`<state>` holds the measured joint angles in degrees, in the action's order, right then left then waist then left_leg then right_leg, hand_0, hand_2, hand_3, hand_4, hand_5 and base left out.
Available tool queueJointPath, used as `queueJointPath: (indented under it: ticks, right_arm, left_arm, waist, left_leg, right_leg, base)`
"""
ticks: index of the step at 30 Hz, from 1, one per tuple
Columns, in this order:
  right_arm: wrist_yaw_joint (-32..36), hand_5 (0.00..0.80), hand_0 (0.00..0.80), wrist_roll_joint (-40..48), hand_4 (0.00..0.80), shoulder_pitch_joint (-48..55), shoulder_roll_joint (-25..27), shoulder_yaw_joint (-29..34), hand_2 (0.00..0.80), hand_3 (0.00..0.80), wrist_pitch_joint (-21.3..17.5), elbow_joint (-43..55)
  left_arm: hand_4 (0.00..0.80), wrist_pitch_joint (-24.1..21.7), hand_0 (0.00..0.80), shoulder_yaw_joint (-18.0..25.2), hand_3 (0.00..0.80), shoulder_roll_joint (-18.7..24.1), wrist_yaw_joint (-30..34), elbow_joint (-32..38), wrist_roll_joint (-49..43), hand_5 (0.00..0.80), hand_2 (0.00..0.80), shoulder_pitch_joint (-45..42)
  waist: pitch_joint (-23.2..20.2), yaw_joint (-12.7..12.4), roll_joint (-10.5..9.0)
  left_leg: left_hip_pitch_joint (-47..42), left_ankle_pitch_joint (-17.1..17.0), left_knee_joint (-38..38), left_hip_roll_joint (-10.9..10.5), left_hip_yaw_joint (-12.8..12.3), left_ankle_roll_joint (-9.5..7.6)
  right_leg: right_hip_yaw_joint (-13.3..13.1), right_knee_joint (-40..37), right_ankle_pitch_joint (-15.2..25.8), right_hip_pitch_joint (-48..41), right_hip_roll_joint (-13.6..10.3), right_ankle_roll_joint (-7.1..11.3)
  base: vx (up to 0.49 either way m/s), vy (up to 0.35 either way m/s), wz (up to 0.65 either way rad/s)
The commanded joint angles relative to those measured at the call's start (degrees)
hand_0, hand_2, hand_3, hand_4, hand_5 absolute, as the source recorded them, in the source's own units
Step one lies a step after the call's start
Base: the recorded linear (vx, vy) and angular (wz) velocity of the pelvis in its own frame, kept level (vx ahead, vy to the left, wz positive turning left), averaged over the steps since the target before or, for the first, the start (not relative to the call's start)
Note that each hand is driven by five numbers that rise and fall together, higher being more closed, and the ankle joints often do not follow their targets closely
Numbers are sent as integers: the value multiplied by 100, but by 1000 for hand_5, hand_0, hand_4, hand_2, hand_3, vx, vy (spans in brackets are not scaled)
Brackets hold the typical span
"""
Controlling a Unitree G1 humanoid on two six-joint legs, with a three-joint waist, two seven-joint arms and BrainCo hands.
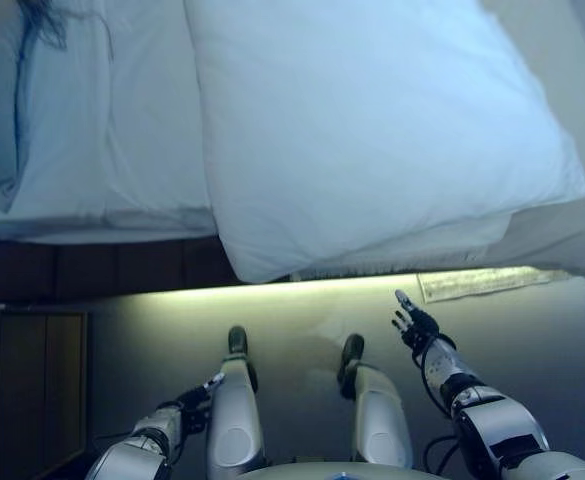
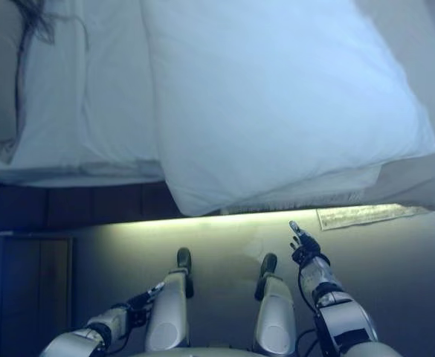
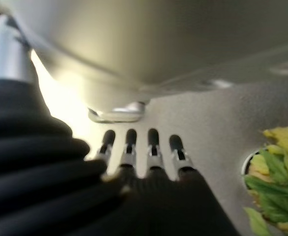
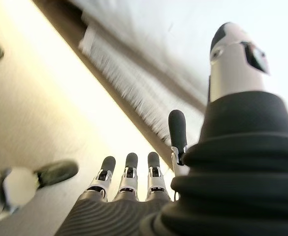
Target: Make the bed neatly
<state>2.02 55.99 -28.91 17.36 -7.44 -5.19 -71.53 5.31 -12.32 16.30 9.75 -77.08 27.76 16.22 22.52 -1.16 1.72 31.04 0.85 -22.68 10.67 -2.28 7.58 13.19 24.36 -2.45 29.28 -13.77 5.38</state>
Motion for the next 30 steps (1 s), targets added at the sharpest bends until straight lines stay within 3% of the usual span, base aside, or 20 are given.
queueJointPath:
  ticks: [1,7,9,19,30]
  right_arm:
    - [-44,0,0,239,0,-154,353,229,0,0,95,70]
    - [283,0,0,624,0,-620,909,225,0,0,466,44]
    - [419,0,0,748,0,-839,1114,227,0,0,580,31]
    - [642,0,0,762,0,-1904,1828,143,0,0,1037,298]
    - [646,0,0,616,0,-3053,2406,-84,0,0,1221,334]
  left_arm:
    - [0,100,0,-288,0,161,27,-86,101,0,0,-50]
    - [0,119,0,-400,0,248,37,147,350,0,0,52]
    - [0,67,0,-444,0,264,72,170,414,0,0,55]
    - [0,-155,0,-534,0,210,135,201,666,0,0,-212]
    - [0,-320,0,-519,0,282,301,357,946,0,0,-491]
  waist:
    - [21,-163,10]
    - [202,-228,151]
    - [246,-270,183]
    - [316,-424,254]
    - [431,-626,331]
  left_leg:
    - [443,213,-472,-137,170,-148]
    - [1208,346,-990,-189,312,-257]
    - [1402,567,-1246,-206,371,-288]
    - [2210,685,-1885,-302,511,-438]
    - [2737,590,-2215,-373,565,-516]
  right_leg:
    - [-497,429,-107,514,-333,111]
    - [-610,1213,-332,1382,-362,-14]
    - [-668,1545,-560,1610,-370,-14]
    - [-789,2435,-836,2429,-379,-214]
    - [-825,3015,-1002,2880,-373,-326]
  base:
    - [-63,6,16]
    - [-43,-3,13]
    - [39,-13,10]
    - [7,32,7]
    - [62,22,5]
